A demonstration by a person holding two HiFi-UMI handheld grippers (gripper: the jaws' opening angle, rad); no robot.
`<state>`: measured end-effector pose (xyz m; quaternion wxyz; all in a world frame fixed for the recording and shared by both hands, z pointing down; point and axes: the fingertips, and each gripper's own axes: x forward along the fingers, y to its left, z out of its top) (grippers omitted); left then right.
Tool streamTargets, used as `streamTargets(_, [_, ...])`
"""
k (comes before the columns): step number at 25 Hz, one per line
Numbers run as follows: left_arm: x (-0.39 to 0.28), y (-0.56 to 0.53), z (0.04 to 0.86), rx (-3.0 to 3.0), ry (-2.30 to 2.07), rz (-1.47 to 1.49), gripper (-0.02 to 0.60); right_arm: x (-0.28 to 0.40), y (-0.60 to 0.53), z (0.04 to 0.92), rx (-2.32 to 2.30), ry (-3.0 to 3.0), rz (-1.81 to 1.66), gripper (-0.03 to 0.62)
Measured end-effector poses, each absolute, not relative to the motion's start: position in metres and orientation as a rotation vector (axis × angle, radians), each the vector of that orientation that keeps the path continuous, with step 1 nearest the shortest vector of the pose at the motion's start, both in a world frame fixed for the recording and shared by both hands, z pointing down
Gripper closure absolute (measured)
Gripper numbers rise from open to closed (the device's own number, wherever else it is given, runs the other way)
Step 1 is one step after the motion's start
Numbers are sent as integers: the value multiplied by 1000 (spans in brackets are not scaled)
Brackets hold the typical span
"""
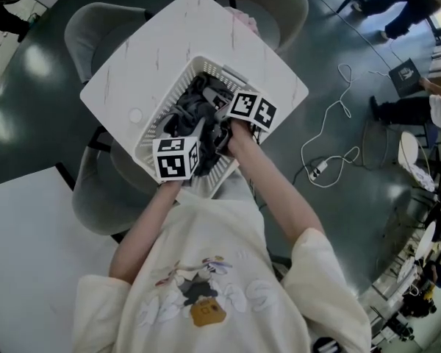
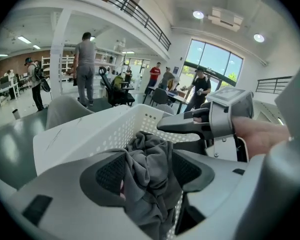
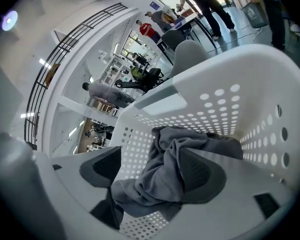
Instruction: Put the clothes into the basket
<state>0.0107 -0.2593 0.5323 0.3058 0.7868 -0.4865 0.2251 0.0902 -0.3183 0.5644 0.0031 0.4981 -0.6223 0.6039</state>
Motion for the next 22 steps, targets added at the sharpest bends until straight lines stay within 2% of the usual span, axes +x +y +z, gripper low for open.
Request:
streamTargets(6, [5,-239,523,1952,-1215,693,293,86,-314,557,1545,-1935,2016,243])
streamTargets(22, [5,-215,494,1983,-1181,622,293,72,-287,522,1504,-2059,1995,243])
